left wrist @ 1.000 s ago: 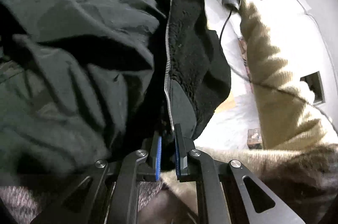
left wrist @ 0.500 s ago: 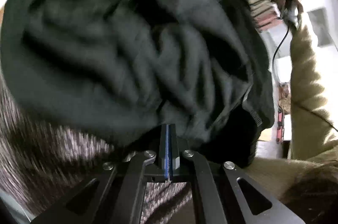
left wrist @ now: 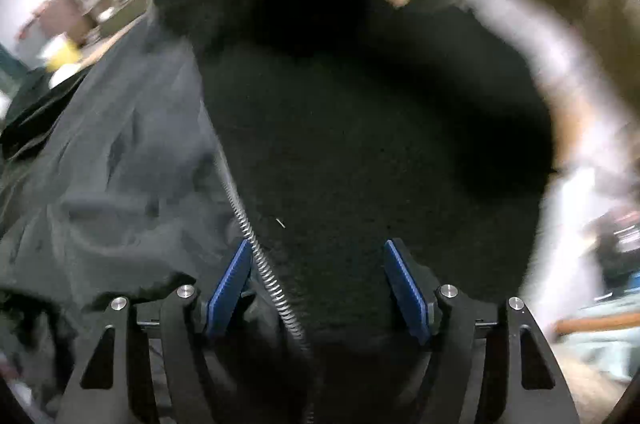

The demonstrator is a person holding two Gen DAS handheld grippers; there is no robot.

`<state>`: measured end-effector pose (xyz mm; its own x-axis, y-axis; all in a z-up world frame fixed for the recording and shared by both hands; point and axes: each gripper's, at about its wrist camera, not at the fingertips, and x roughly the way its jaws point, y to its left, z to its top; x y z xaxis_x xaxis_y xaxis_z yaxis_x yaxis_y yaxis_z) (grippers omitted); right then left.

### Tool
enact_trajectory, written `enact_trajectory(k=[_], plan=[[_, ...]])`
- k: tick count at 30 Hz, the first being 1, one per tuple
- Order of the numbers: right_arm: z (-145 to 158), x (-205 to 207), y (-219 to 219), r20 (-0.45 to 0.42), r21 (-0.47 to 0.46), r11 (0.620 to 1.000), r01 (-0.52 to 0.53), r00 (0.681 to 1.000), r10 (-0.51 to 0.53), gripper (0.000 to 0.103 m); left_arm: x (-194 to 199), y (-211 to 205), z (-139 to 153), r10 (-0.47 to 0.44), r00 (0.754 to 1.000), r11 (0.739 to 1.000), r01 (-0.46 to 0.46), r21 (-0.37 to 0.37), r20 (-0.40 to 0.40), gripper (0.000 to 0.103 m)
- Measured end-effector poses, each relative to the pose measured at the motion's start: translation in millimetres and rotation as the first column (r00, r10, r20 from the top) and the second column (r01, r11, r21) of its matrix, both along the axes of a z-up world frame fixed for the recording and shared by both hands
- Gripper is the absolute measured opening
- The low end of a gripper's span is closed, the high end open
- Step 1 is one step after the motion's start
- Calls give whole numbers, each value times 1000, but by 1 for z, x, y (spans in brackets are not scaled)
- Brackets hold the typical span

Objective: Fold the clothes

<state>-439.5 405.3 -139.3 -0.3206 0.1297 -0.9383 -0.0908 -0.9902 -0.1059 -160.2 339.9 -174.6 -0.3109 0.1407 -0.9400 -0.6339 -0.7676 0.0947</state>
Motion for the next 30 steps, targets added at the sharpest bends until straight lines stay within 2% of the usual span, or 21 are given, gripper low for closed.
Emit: enact_trajectory(k=[1, 2, 5, 6, 8, 9, 10, 11, 12, 13, 15, 16, 17, 19, 22, 24, 26, 30], plan=[[-11, -2, 5, 14, 12, 1000, 21, 1000, -21, 49, 3, -5, -8, 18, 1000, 1000, -18, 1, 11, 70], [-21, -6, 9, 27, 25, 999, 46, 999, -47, 49, 5, -16, -8, 48, 999, 997, -49, 52, 21, 70], [-34, -16, 26, 32, 6, 993, 117, 993, -117, 57, 0, -43, -6, 104, 985, 981, -124, 148, 137, 69], [-34, -22, 28, 29, 14, 992, 129, 991, -130, 63, -1, -51, -6, 113, 979, 973, -144, 178, 171, 69], [-37, -34, 30, 17, 87, 986, 142, 989, -144, 82, -2, -60, -5, 114, 972, 964, -158, 213, 204, 69], [-39, -37, 31, 7, 117, 982, 149, 989, -151, 100, -1, -60, -6, 118, 972, 963, -162, 217, 202, 69], [-41, -37, 34, -5, 118, 981, 154, 988, -154, 103, 0, -61, -6, 123, 973, 961, -166, 220, 198, 69], [-42, -37, 37, -14, 107, 981, 160, 987, -160, 103, 2, -61, -6, 123, 974, 962, -164, 218, 189, 69], [-41, -33, 42, -17, 56, 984, 171, 985, -170, 100, 4, -60, -6, 122, 977, 963, -159, 217, 175, 69], [-38, -26, 48, -24, -26, 983, 181, 983, -181, 87, 6, -61, -5, 121, 979, 962, -156, 224, 165, 69], [-25, -3, 54, -77, -137, 975, 175, 979, -187, 70, 7, -72, 1, 145, 969, 942, -196, 271, 198, 69], [-11, 19, 52, -148, -144, 978, 153, 974, -175, 68, 8, -78, 4, 157, 964, 930, -217, 295, 216, 69], [2, 44, 48, -215, -147, 981, 124, 964, -154, 70, 8, -87, 10, 173, 954, 911, -249, 328, 244, 70], [25, 101, 35, -317, -128, 991, 41, 945, -80, 84, 9, -108, 25, 203, 940, 871, -302, 388, 275, 70], [37, 168, 16, -308, -89, 996, -6, 951, -21, 85, 20, -143, 52, 288, 939, 847, -342, 408, 189, 70], [37, 206, 0, -266, -74, 997, -9, 964, -11, 85, 31, -169, 68, 357, 924, 824, -380, 420, 136, 70], [37, 241, -14, -239, -118, 993, -22, 971, -6, 84, 38, -194, 79, 383, 915, 798, -397, 454, 127, 70], [59, 307, -41, -287, -223, 973, -66, 958, 0, 81, 51, -211, 86, 416, 903, 752, -410, 517, 111, 70]])
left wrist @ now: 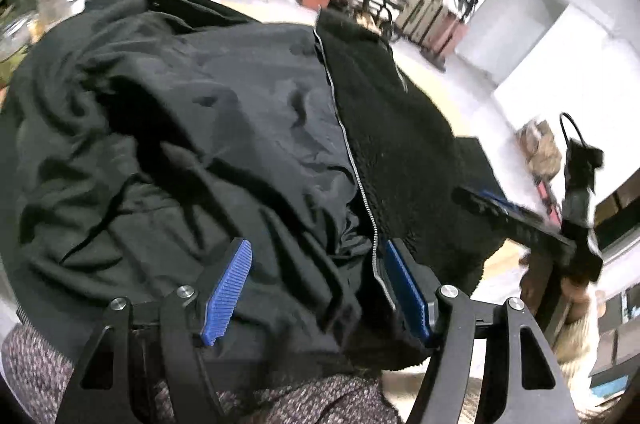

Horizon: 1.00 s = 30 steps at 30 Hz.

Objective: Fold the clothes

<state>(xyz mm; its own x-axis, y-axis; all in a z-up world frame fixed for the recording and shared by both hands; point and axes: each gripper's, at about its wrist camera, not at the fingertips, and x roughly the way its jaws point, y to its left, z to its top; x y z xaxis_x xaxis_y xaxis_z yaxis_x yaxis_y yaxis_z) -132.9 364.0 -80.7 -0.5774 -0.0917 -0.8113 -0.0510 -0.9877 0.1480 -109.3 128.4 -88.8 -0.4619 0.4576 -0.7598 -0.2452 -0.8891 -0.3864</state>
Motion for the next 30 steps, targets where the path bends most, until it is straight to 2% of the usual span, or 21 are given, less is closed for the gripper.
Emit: enact_trajectory(k=[1, 5, 7, 10, 12, 14, 15, 17, 18, 20, 21, 25, 28, 30], plan=[[8, 10, -12, -29, -7, 1000, -18, 999, 18, 81, 4, -4, 2, 11, 1000, 1000, -11, 7, -11, 70], [41, 34, -58, -97, 61, 992, -109, 989, 115, 83, 24, -24, 10, 54, 997, 998, -52, 37, -55, 70], [52, 47, -79, -135, 99, 981, -167, 975, 179, 85, 34, -36, 18, 64, 995, 997, -61, 51, -74, 72], [75, 71, -97, -204, 177, 965, -192, 952, 227, 92, 35, -49, 18, 87, 994, 994, -81, 76, -67, 72], [78, 78, -101, -226, 204, 958, -203, 942, 248, 93, 33, -64, 18, 142, 988, 987, -137, 82, -60, 72], [75, 79, -101, -231, 191, 957, -217, 938, 259, 93, 31, -86, 19, 214, 975, 975, -209, 77, -60, 72], [73, 77, -101, -230, 172, 959, -227, 937, 263, 93, 31, -100, 18, 260, 964, 964, -255, 72, -60, 72], [71, 72, -101, -216, 135, 960, -246, 938, 271, 93, 31, -134, 15, 386, 920, 922, -386, 22, -65, 72], [70, 69, -103, -211, 132, 958, -255, 937, 279, 93, 31, -150, 13, 443, 893, 896, -445, -6, -71, 72], [68, 63, -108, -201, 126, 954, -274, 934, 295, 93, 30, -186, 6, 562, 824, 824, -565, -28, -75, 72], [67, 60, -110, -200, 118, 951, -286, 931, 304, 93, 29, -204, 2, 614, 786, 787, -617, -26, -74, 72], [76, 51, -115, -243, 7, 931, -365, 902, 356, 93, 19, -246, -13, 705, 707, 709, -700, 87, -51, 72], [81, 47, -116, -272, -25, 920, -392, 888, 371, 93, -1, -259, -32, 711, 704, 703, -711, 9, 2, 72], [84, 45, -117, -288, -37, 914, -405, 880, 378, 93, -14, -262, -51, 714, 697, 699, -715, -17, 64, 72]])
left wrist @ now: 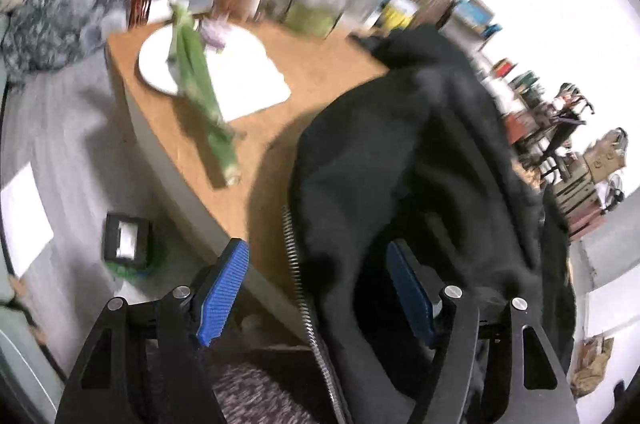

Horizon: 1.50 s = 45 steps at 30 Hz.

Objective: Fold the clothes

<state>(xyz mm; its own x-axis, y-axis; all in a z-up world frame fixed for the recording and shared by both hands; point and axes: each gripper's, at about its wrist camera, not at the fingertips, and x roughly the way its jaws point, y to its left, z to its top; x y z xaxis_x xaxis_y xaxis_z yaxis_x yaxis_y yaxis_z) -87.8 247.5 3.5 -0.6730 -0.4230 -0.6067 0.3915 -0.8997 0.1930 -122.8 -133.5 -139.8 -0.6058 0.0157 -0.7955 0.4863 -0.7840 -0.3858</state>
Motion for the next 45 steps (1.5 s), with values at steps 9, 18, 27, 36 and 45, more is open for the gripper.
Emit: enact_trajectory(k=[9, 18, 27, 36, 45], plan=[[-4, -22, 8, 19, -80, 997, 1, 1000, 0, 93, -14, 9, -41, -4, 987, 998, -4, 55, 158, 36], [-20, -45, 11, 80, -105, 994, 26, 997, -18, 93, -6, 85, 71, -333, 930, 943, 333, -31, -155, 7], [12, -134, 23, 74, 57, 982, 177, 981, -181, 88, -19, 292, 56, -811, 585, 577, 791, -205, -27, 7], [46, -277, -76, 109, 324, 928, -181, 982, 154, 89, -32, 342, -21, -892, 448, 448, 894, -13, 50, 7], [-99, -312, -189, 226, 797, 539, -273, 962, 153, 88, -35, 326, -27, -895, 446, 446, 894, 48, 6, 7]])
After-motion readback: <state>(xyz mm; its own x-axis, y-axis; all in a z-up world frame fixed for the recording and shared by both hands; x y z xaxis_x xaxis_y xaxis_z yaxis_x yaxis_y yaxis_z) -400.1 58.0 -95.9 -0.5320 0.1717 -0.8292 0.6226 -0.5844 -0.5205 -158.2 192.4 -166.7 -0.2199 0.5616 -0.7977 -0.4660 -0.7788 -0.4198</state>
